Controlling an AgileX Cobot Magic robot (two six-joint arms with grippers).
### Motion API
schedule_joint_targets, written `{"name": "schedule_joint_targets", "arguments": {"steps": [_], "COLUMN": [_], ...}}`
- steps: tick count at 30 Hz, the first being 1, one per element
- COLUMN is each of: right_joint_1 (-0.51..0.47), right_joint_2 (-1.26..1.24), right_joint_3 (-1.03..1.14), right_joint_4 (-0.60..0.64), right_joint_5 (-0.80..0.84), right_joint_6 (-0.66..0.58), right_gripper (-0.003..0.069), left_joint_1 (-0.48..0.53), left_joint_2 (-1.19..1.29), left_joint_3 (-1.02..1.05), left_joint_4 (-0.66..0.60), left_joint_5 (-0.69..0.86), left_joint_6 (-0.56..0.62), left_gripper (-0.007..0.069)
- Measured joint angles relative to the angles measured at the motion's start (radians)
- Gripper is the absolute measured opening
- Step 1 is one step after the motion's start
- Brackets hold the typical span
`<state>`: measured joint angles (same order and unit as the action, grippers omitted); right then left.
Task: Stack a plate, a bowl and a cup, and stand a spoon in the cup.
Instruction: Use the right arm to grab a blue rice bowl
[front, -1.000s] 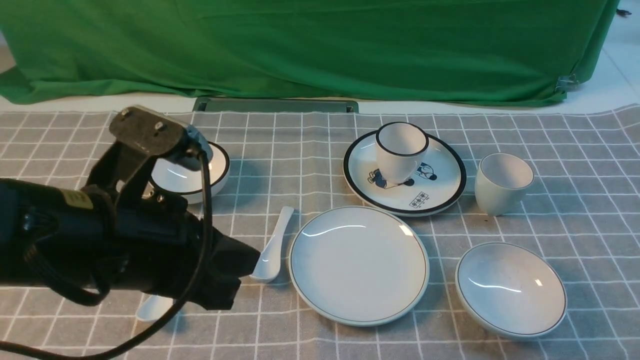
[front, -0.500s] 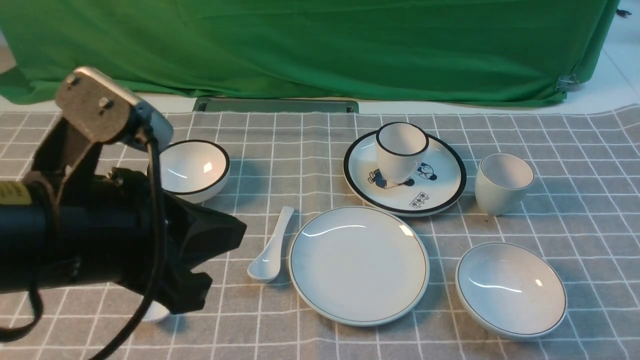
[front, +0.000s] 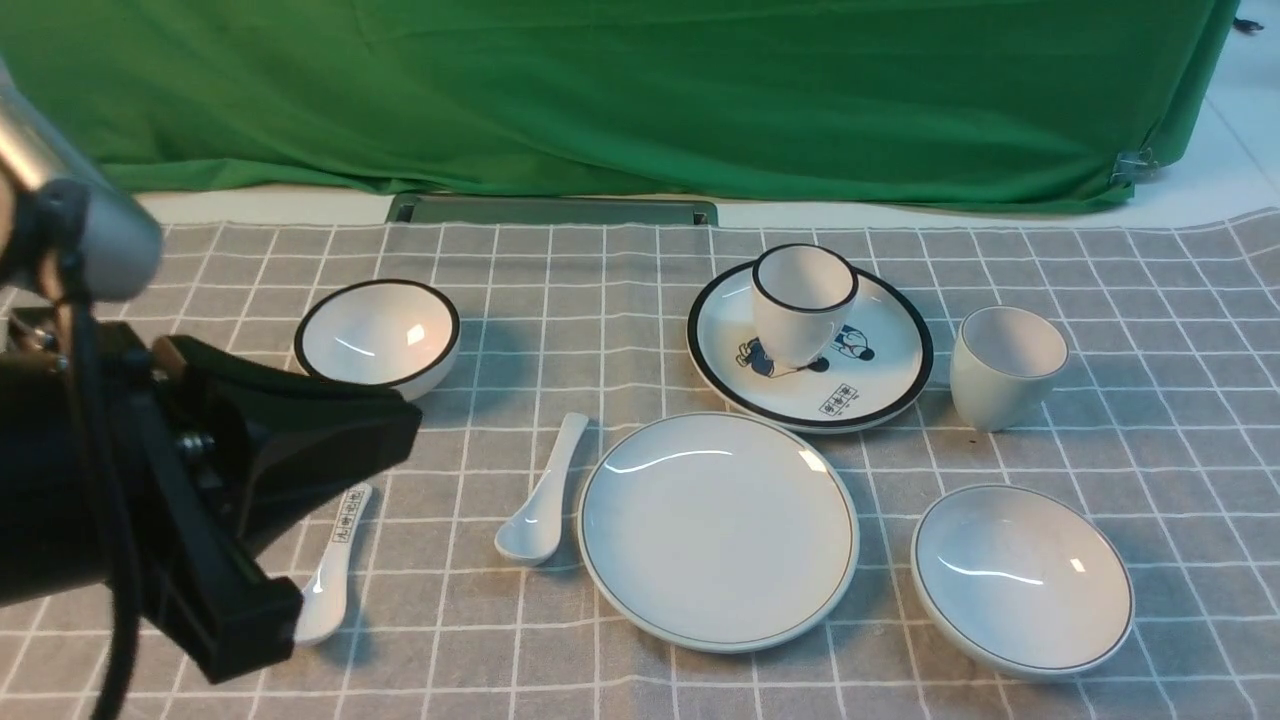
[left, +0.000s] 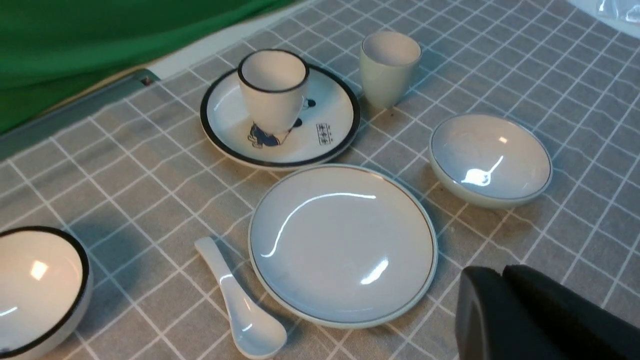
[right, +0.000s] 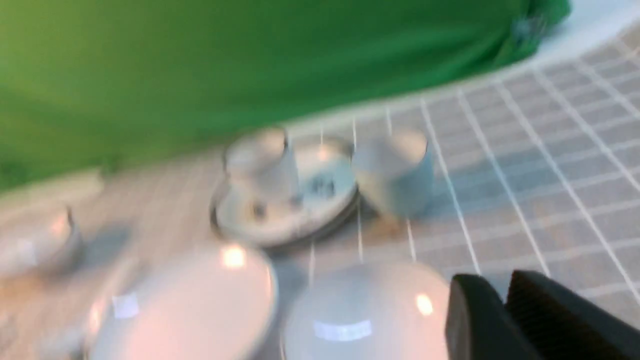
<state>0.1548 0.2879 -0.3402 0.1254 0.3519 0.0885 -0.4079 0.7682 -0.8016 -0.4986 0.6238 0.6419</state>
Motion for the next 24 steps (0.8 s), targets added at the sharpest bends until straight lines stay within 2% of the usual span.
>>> {"name": "schedule_joint_targets", "arguments": {"steps": [3, 4, 6, 10, 13, 17, 21, 24], "right_joint_1": [0.056, 0.059, 0.087, 0.135, 0.178, 0.292, 0.320, 0.320], "right_joint_2": [0.289, 0.306, 0.536, 0.795, 0.908, 1.084, 1.205, 1.291], "right_joint_3": [-0.254, -0.254, -0.410, -0.555, -0.598, -0.613, -0.613, -0.616], "right_joint_4": [0.000, 0.000, 0.000, -0.001, -0.002, -0.005, -0.004, -0.005], "right_joint_5": [0.274, 0.287, 0.435, 0.528, 0.530, 0.449, 0.356, 0.303], "right_joint_6": [-0.181, -0.181, -0.259, -0.310, -0.321, -0.342, -0.345, -0.345], "right_gripper": [0.0125, 0.0125, 0.0141, 0.0184, 0.0198, 0.0250, 0.0385, 0.0459], "left_joint_1": [0.000, 0.000, 0.000, 0.000, 0.000, 0.000, 0.000, 0.000], "left_joint_2": [-0.004, -0.004, -0.004, -0.004, -0.010, -0.043, -0.088, -0.110], "left_joint_3": [0.000, 0.000, 0.000, 0.000, 0.000, 0.000, 0.000, 0.002], "left_joint_4": [-0.001, -0.001, -0.001, -0.011, -0.012, -0.012, -0.012, -0.014], "left_joint_5": [-0.030, -0.031, -0.035, -0.014, -0.005, 0.005, 0.049, 0.076], "left_joint_6": [0.005, 0.005, 0.006, 0.007, 0.008, 0.009, 0.009, 0.010], "left_gripper": [0.0017, 0.0017, 0.0017, 0.0017, 0.0017, 0.0017, 0.0017, 0.0017]}}
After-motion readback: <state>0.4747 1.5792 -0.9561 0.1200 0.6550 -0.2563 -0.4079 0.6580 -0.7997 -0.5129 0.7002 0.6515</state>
